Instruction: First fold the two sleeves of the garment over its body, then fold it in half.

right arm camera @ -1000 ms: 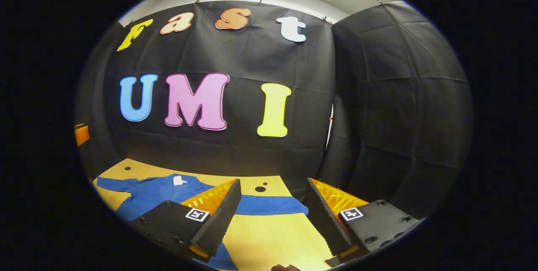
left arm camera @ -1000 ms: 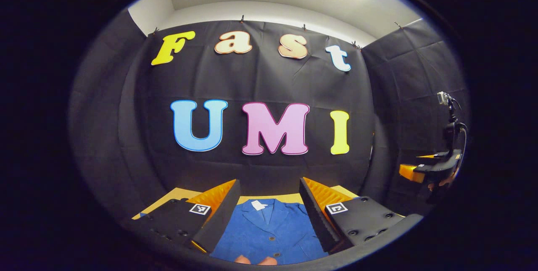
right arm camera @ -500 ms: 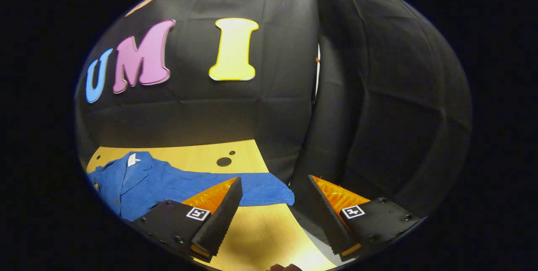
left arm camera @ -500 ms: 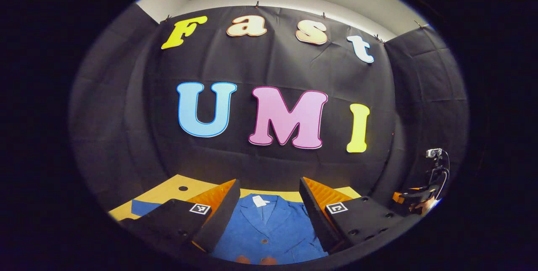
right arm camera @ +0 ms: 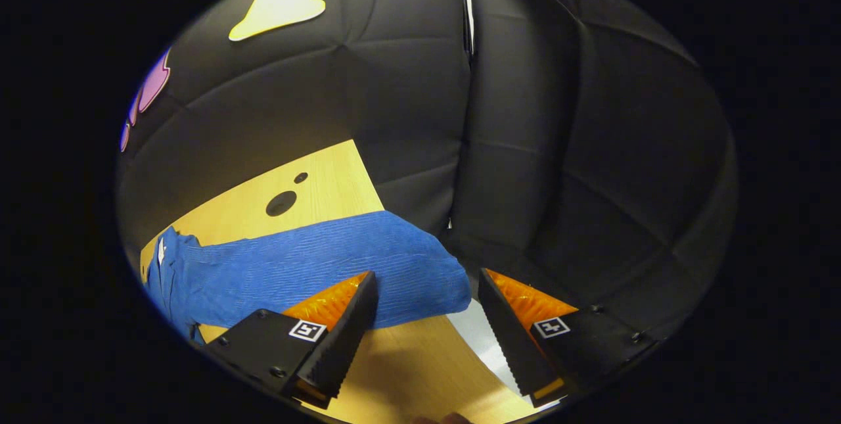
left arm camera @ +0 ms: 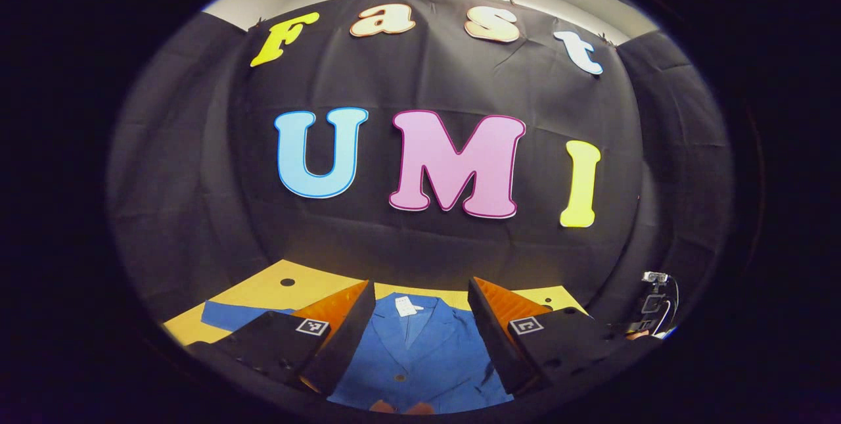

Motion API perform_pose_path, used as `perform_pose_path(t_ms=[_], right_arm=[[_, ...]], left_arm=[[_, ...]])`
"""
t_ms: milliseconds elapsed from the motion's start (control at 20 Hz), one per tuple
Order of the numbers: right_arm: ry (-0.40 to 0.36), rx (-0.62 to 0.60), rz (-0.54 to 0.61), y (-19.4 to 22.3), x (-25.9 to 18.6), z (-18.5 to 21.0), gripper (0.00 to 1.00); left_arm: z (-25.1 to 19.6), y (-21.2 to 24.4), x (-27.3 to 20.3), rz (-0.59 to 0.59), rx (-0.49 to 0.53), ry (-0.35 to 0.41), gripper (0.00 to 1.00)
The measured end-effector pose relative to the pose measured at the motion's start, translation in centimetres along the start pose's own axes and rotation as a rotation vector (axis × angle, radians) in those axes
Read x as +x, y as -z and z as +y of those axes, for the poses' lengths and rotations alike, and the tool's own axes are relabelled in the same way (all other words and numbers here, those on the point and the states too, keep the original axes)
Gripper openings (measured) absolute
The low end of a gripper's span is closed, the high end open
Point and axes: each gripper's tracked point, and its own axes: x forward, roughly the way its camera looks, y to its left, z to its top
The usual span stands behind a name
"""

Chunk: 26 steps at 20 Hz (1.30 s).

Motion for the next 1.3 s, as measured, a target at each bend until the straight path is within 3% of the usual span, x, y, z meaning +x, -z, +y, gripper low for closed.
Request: perform_pose_path(t_ms=[50, 100, 150, 200, 250, 300, 500, 550, 750, 850, 900, 1000, 1050, 1100, 1150, 1250, 1300], right_arm=[[-0.013, 0.0, 0.015, 0.3, 0.3, 0.2, 0.98], [-0.035, 0.022, -0.006, -0.2, 0.2, 0.6, 0.83], [-0.051, 0.041, -0.002, -0.1, 0.3, 1.0, 0.83], [-0.061, 0.056, 0.005, 0.0, 0.2, 1.5, 0.67], [-0.059, 0.061, -0.004, -0.1, -0.1, 1.5, 0.6], [-0.062, 0.067, -0.003, 0.1, 0.4, 1.3, 0.65], [-0.051, 0.021, -0.018, -0.1, 0.5, 1.4, 0.65], [-0.046, -0.012, -0.028, -0.2, 0.6, 1.3, 0.54], [-0.045, -0.104, -0.046, 0.0, 0.0, 1.6, 0.55], [-0.051, -0.089, -0.026, 0.4, 0.5, 1.6, 0.15], [-0.059, -0.067, -0.033, 0.1, 0.5, 1.7, 0.33], [-0.068, -0.026, -0.029, 0.0, 0.4, 1.6, 0.33], [-0.066, -0.024, -0.029, 0.0, 0.3, 1.6, 0.19], [-0.058, -0.035, -0.032, -0.1, 0.4, 1.6, 0.33], [-0.01, -0.068, -0.033, 0.2, -0.4, 0.6, 0.33], [0.018, -0.085, -0.022, 0.3, 0.3, 1.2, 0.04], [0.021, -0.086, -0.021, 0.2, 0.2, 1.5, 0.04]], left_arm=[[-0.4, 0.1, 0.5, 0.004, 0.013, 0.001, 0.82], [-0.8, -0.1, 0.9, 0.006, 0.02, 0.003, 0.82], [-1.2, 0.0, 1.2, 0.006, 0.023, 0.006, 0.82], [-1.6, 0.0, 1.5, 0.005, 0.022, 0.008, 0.82], [-2.2, -0.2, 1.8, 0.0, 0.019, 0.013, 0.82], [-2.7, -0.4, 1.9, -0.003, 0.019, 0.022, 0.82], [-4.0, -0.3, 2.2, 0.001, 0.037, 0.041, 0.82], [-4.2, -0.2, 2.1, 0.003, 0.038, 0.045, 0.82], [-3.9, 0.2, 1.7, 0.015, 0.04, 0.033, 0.82], [-3.5, 0.1, 1.5, 0.01, 0.037, 0.023, 0.82], [-3.4, 0.2, 1.4, 0.011, 0.037, 0.016, 0.82], [-3.2, 0.6, 1.1, 0.019, 0.032, 0.01, 0.82], [-3.1, 0.8, 1.0, 0.023, 0.03, 0.009, 0.82], [-3.1, 0.7, 0.8, 0.022, 0.029, 0.01, 0.82], [-3.0, 0.6, 0.6, 0.018, 0.031, 0.01, 0.82], [-2.7, 0.3, 0.3, 0.008, 0.046, 0.006, 0.82], [-2.5, 0.0, 0.1, 0.0, 0.053, 0.004, 0.82]])
